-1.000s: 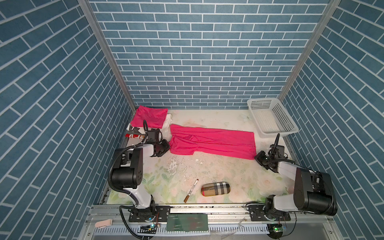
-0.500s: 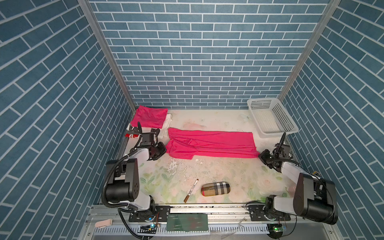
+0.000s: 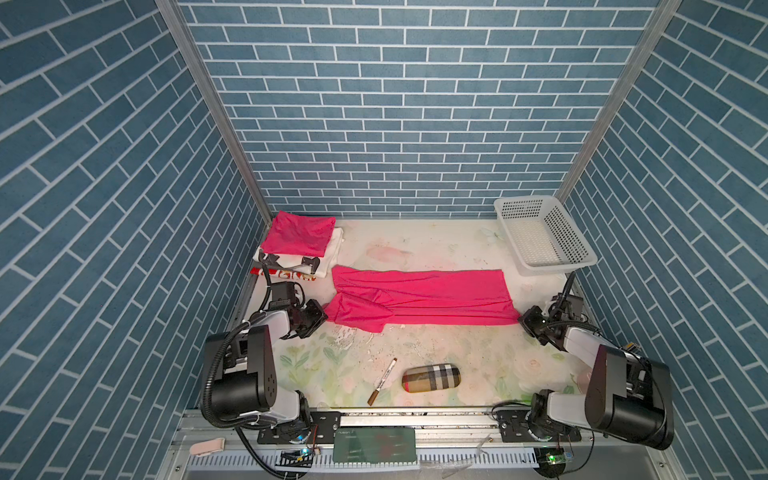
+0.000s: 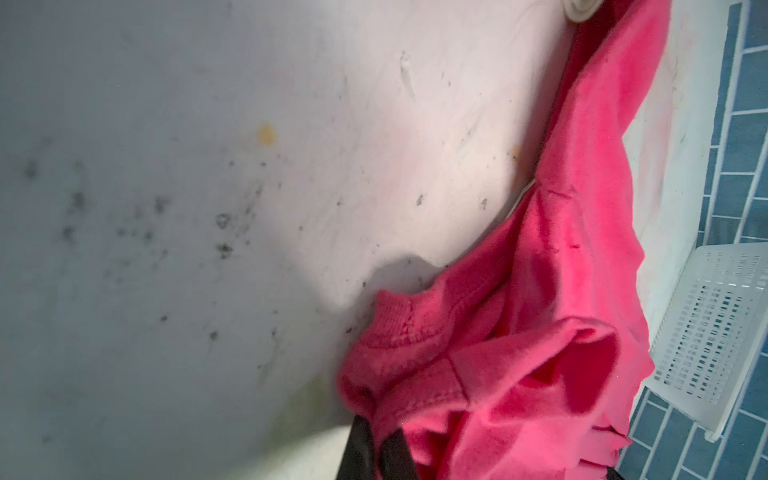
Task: Fold and stack the t-shirts
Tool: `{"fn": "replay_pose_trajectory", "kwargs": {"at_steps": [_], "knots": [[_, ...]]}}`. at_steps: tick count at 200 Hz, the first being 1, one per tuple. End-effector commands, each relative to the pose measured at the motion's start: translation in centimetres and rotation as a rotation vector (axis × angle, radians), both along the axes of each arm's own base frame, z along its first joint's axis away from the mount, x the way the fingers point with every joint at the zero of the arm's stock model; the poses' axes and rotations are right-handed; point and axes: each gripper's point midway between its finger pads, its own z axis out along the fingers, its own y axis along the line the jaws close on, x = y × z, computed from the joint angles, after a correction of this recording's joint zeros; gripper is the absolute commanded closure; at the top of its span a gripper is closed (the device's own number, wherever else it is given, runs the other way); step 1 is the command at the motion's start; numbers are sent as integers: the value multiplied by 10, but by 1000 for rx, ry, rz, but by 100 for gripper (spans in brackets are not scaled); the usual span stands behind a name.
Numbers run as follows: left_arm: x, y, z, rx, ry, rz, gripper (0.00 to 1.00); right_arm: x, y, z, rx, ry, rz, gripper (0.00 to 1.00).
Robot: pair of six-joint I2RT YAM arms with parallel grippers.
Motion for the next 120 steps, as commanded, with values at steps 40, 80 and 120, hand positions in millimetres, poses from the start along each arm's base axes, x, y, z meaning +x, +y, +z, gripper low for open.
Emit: {"fn": "replay_pose_trajectory", "kwargs": {"at_steps": [40,80,120], "knots": [[-1,6,16,31,-46,-11,69,11,-3,15,-89,-42,39,66],[3,13,44,101,-95,-24,17,19,12,39,-148,-89,113,46],[11,-13,62,118,-111,-128,14,20,34,36,-183,-81,183,35]]}}
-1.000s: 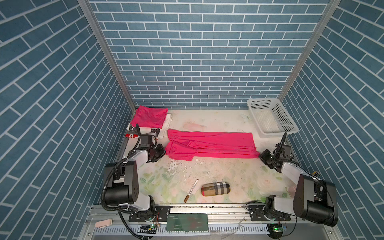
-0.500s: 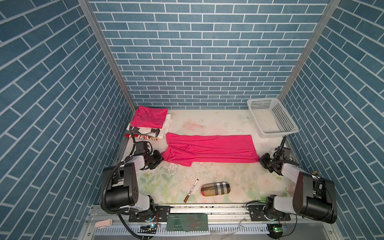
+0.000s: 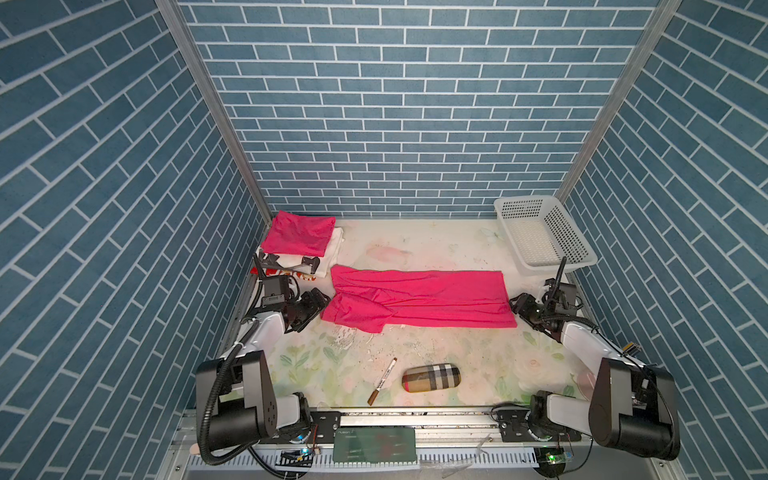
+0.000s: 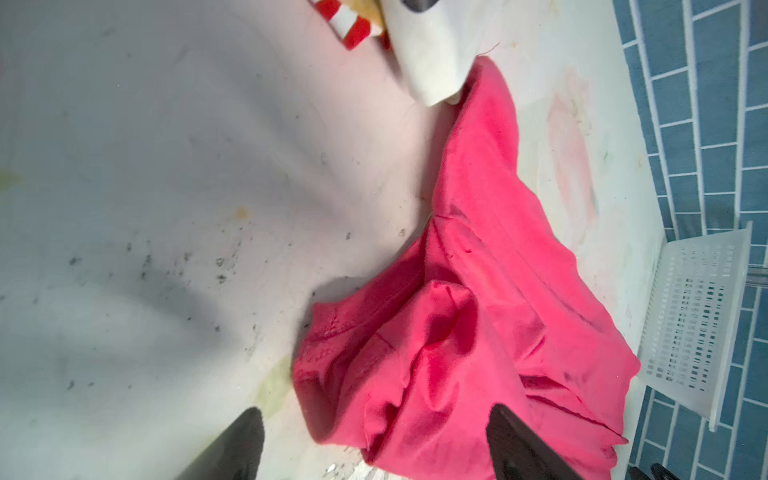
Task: Fold and stack the t-shirts
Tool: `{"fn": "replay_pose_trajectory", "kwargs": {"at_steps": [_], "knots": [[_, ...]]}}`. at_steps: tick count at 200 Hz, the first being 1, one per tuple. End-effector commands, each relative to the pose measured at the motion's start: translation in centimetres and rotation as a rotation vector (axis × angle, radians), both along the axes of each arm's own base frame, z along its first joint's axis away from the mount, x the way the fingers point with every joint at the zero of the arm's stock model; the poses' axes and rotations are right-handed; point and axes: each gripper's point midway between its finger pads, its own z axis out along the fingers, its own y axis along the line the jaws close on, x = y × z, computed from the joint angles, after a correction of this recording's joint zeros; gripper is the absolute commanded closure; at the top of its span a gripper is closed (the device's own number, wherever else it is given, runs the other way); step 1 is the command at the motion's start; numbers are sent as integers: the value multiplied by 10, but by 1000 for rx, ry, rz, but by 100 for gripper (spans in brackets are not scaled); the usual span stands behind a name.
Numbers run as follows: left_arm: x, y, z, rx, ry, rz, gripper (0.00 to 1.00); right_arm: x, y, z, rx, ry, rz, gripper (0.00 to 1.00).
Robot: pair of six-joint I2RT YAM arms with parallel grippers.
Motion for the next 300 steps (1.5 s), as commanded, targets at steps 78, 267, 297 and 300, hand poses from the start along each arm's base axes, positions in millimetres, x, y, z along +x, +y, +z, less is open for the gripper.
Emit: {"fn": "replay_pose_trajectory", "kwargs": {"at_steps": [78,267,297,300], "knots": [[-33,-101,-7,2,119,-231,14,-6,64,1,-125,8,192,13],[-35,-100,-39,88,109,-221,100,-7,111,10,-121,-23,298,14],[-26,-106,-19,69,82,-235,100,-5,114,13,-127,-28,307,14],[-25,-106,-16,70,77,-236,100,-6,114,14,-128,-29,309,14]]}}
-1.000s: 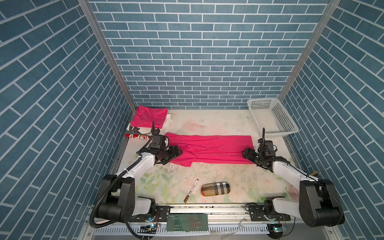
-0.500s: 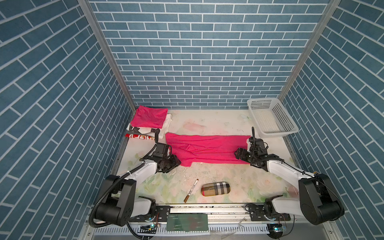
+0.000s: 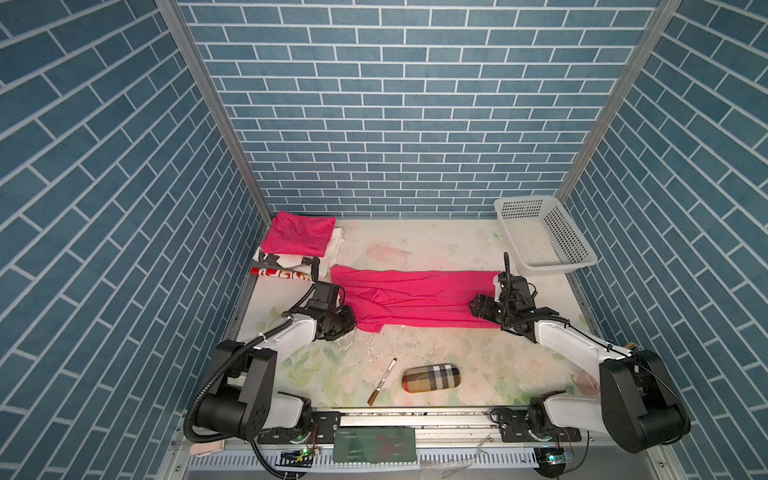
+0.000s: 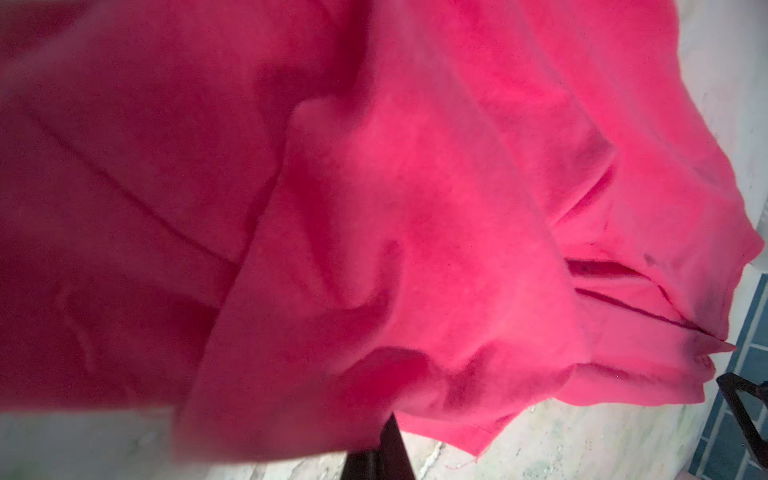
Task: Fold and stack the t-shirts
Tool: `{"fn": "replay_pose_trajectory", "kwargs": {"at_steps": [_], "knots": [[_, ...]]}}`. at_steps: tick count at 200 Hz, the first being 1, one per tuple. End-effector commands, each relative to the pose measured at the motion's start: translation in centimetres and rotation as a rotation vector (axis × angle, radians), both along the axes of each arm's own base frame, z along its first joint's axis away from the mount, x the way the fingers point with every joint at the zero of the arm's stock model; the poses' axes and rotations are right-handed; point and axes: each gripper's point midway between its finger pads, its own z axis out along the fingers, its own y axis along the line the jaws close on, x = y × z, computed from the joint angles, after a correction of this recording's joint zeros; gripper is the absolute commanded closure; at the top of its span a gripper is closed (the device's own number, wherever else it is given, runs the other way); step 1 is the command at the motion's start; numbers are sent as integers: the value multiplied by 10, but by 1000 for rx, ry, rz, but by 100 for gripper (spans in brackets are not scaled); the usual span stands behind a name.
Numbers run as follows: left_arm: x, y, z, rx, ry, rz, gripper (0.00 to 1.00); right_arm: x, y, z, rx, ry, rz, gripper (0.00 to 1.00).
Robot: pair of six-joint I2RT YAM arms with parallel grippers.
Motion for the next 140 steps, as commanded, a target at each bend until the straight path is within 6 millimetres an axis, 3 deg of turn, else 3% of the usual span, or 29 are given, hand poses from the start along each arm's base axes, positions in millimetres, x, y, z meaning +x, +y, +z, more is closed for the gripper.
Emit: {"fn": "replay_pose_trajectory", "kwargs": {"at_steps": [1,25,48,101,140], "knots": [[12,-4,24,-1,-46,-16,100,5,5,8,9,-10,-5,14],[23,-8,45,-6,-83,-31,100,7,6,10,14,-16,-2,14],[36,-13,52,-9,-91,-56,100,10,10,11,25,-15,8,14],[80,-20,60,37,-108,-94,100,9,14,17,33,-21,20,14],[115,-30,54,35,-106,-111,100,4,21,17,44,-20,41,14]]}}
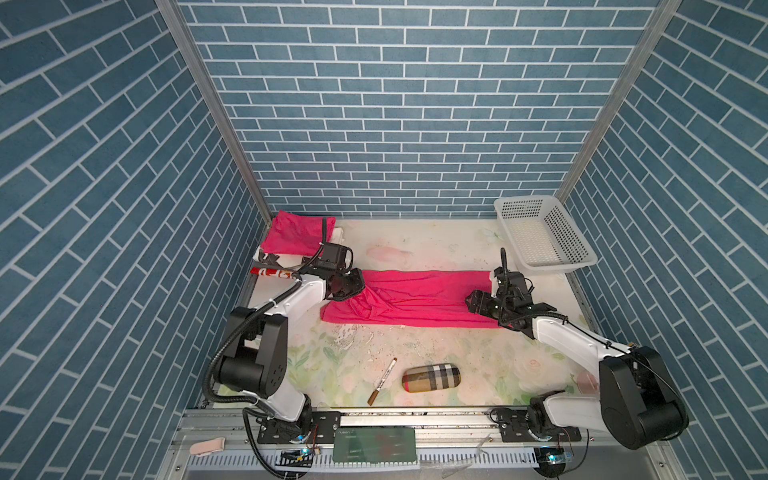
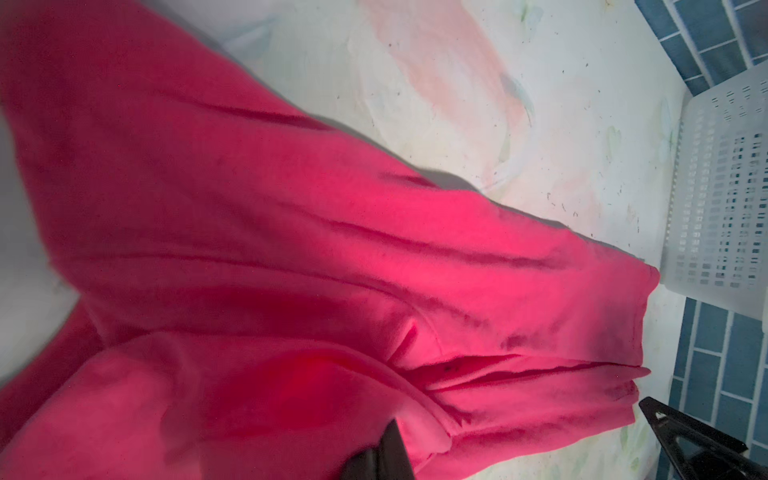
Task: Fold and stack the t-shirts
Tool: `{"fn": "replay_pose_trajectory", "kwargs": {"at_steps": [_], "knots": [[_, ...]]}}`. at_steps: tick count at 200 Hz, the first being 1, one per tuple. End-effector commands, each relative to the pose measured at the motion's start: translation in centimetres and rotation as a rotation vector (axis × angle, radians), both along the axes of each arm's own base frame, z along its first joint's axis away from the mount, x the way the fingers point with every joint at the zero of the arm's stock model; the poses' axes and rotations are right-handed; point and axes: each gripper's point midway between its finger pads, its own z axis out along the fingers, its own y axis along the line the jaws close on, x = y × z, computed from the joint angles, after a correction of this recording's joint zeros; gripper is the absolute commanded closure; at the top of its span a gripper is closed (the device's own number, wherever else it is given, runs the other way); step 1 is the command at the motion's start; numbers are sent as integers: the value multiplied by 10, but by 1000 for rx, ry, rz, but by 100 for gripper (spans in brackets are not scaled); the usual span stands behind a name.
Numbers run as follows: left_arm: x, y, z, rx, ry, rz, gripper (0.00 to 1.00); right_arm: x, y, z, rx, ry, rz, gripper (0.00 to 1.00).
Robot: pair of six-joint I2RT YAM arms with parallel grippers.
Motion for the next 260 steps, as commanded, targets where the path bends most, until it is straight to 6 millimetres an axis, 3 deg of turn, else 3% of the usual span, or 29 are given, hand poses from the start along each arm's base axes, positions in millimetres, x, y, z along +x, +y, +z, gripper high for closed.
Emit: {"fn": "replay_pose_trajectory", "kwargs": {"at_steps": [1,22,44,51,65,80,107,134,170,192,224,260], "knots": [[16,-3,-4,26,1,-23,100,-1,9,10,30,-8,10,14],[31,-6,-15,29,20,-27,97,-3,18,13,37,-21,43,13],[46,-7,-22,29,31,-24,65,-6,36,21,36,-64,121,13],[51,-5,-21,31,30,-21,50,-6,43,24,32,-82,154,13],[65,3,-7,31,3,-1,31,-7,60,32,20,-131,232,14],[77,14,22,36,-57,22,15,-4,75,41,-19,-192,308,15],[76,43,68,53,-126,66,14,-2,123,59,-125,-343,497,19],[43,64,76,-111,-132,107,14,-1,177,63,-171,-457,664,24],[-8,57,53,-295,-72,100,14,-10,244,49,-197,-522,846,31],[-23,46,39,-407,-50,106,14,-16,277,33,-209,-532,924,32],[-30,52,15,-490,-26,185,14,-20,308,20,-201,-538,985,37],[-33,62,-5,-476,-8,229,14,-22,326,7,-173,-528,1019,45]]}}
